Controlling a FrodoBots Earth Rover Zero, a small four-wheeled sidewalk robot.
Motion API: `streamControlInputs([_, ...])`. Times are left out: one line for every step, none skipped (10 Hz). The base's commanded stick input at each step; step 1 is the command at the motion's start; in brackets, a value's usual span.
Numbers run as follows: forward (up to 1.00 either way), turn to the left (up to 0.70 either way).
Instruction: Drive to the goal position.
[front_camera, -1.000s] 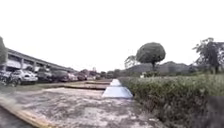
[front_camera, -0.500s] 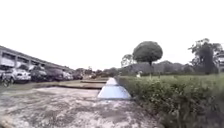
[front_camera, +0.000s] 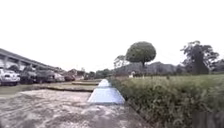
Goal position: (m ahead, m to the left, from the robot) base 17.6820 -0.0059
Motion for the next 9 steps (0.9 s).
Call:
streamControlInputs([0.5,0.0])
streamControlInputs([0.5,0.0])
streamControlInputs([0.5,0.0])
streamControlInputs([0.5,0.0])
streamControlInputs([0.5,0.0])
streamControlInputs([0.5,0.0])
streamControlInputs([0.5,0.0])
streamControlInputs([0.5,0.0])
streamControlInputs([0.5,0.0])
